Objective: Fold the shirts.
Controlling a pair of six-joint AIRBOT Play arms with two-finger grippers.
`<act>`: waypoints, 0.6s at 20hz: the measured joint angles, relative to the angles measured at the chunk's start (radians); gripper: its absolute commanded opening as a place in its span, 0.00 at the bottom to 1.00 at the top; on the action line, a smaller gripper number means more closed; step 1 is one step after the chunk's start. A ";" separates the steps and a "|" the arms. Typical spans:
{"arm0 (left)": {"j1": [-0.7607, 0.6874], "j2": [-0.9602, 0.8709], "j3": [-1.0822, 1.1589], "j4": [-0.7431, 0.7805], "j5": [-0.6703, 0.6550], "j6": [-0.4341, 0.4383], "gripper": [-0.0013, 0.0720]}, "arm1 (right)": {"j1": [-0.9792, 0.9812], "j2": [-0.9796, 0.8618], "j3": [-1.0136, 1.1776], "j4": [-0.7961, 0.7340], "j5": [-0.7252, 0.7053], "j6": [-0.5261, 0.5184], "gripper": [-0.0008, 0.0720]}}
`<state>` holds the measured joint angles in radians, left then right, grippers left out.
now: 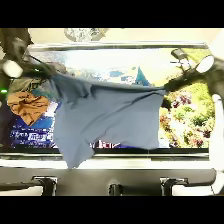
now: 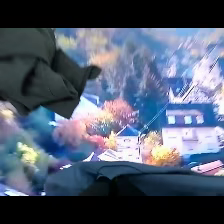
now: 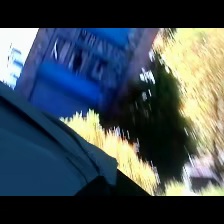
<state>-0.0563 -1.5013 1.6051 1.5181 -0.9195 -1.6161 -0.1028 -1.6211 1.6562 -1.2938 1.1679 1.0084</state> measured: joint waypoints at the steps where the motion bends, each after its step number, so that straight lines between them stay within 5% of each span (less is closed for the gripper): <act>1: 0.000 -0.048 -0.005 -0.011 0.027 0.000 0.06 | 0.000 -0.052 -0.004 0.042 -0.063 0.002 0.07; 5: 0.000 -0.177 -0.013 -0.038 0.109 0.000 0.06 | 0.000 -0.186 -0.011 0.151 -0.268 0.025 0.07; 6: 0.000 -0.196 -0.014 -0.042 0.118 0.000 0.11 | 0.000 -0.201 -0.011 0.166 -0.296 0.030 0.15; 7: 0.000 -0.212 -0.015 -0.044 0.121 0.000 0.39 | 0.000 -0.213 -0.011 0.179 -0.314 0.036 0.42; 8: 0.000 -0.221 -0.015 -0.048 0.122 -0.005 0.78 | -0.001 -0.220 -0.011 0.187 -0.311 0.040 0.65; 9: 0.000 -0.225 -0.012 -0.049 0.110 -0.012 0.89 | -0.001 -0.222 -0.006 0.191 -0.291 0.041 0.72; 11: 0.013 -0.220 0.010 -0.049 0.024 -0.016 0.81 | -0.001 -0.203 0.009 0.169 -0.196 0.010 0.81; 12: 0.026 -0.211 0.019 -0.040 -0.047 -0.010 0.81 | -0.001 -0.185 0.014 0.121 -0.114 -0.014 0.78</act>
<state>-0.0303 -1.7123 1.6245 1.4784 -0.9661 -1.6260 -0.1040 -1.8057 1.6703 -1.1725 1.0534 0.9947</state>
